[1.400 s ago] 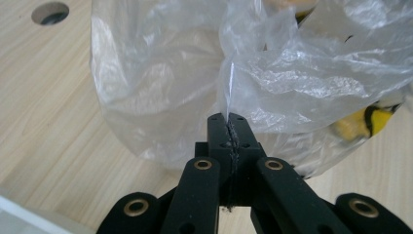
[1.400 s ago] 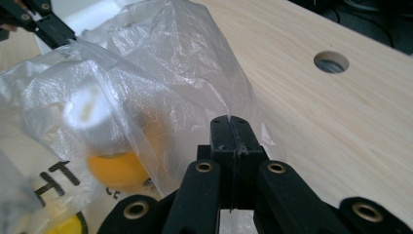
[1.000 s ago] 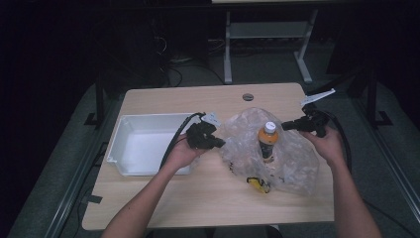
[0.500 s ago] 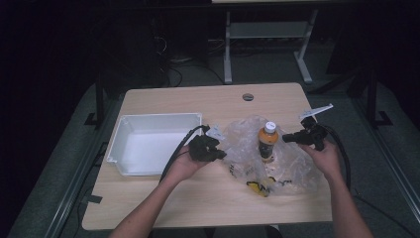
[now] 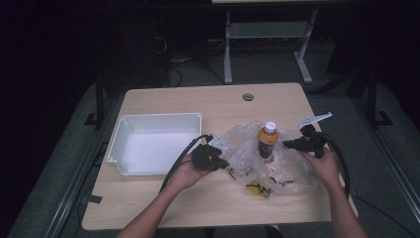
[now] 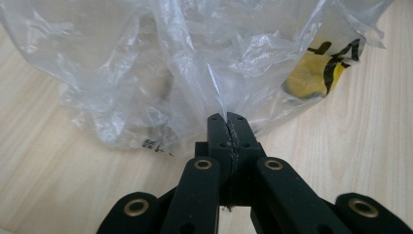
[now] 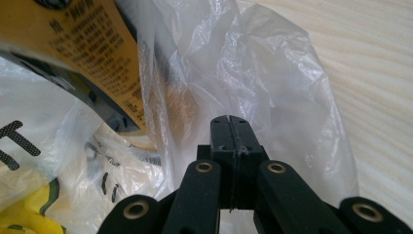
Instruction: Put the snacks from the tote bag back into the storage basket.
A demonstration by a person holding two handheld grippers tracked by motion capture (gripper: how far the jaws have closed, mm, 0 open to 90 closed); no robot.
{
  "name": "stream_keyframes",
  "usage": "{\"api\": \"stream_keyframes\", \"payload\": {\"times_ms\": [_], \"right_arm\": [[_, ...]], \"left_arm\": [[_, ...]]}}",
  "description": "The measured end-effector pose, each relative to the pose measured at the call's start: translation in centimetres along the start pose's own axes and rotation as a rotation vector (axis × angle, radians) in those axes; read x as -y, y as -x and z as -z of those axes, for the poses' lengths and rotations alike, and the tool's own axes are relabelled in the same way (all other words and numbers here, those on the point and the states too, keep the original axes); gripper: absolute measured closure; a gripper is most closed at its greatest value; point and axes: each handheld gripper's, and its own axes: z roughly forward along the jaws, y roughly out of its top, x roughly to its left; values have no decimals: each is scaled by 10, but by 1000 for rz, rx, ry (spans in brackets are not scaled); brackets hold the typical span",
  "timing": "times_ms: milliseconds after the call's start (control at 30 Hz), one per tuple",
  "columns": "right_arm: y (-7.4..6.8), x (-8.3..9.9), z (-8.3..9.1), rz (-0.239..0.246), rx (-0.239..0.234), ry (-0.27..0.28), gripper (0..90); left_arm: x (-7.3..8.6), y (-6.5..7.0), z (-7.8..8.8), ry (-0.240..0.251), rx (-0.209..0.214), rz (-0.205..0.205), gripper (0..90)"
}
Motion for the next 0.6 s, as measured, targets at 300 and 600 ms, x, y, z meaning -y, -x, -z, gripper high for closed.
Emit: {"api": "stream_keyframes", "payload": {"times_ms": [300, 600], "right_arm": [[-1, 0, 0, 15, 17, 4, 899], [-1, 3, -2, 9, 28, 0, 898]], "left_arm": [[6, 10, -11, -24, 25, -14, 900], [10, 13, -17, -47, 34, -9, 900]]}}
